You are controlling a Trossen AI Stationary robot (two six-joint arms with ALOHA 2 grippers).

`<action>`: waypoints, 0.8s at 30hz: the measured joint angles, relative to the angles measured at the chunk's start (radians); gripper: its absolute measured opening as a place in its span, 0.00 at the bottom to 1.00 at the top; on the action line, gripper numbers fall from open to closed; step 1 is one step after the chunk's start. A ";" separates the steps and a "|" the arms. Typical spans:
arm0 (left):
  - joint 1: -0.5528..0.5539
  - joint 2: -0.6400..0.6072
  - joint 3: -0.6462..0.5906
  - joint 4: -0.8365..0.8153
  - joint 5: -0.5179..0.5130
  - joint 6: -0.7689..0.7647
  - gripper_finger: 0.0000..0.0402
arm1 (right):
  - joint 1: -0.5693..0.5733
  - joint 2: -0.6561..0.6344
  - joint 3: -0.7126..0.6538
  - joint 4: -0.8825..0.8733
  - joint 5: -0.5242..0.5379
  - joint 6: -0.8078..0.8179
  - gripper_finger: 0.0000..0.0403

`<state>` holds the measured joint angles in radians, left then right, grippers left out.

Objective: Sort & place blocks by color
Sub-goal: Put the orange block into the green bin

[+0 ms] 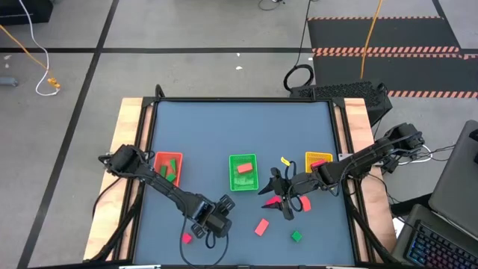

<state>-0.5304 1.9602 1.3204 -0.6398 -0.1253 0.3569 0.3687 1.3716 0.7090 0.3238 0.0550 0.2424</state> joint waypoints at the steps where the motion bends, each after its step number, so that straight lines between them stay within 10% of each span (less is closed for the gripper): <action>1: 0.000 0.000 -0.001 0.003 0.000 -0.001 0.49 | 0.000 0.000 0.000 0.000 0.000 0.000 0.56; 8: 0.004 0.039 -0.001 0.014 0.051 -0.015 0.33 | 0.000 0.000 0.000 -0.001 0.000 0.000 0.56; 24: 0.065 -0.006 0.198 -0.166 -0.104 -0.022 0.33 | 0.000 0.000 0.000 -0.002 -0.001 0.006 0.56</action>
<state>-0.4656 1.9544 1.5183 -0.8062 -0.2293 0.3347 0.3687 1.3716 0.7090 0.3218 0.0536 0.2489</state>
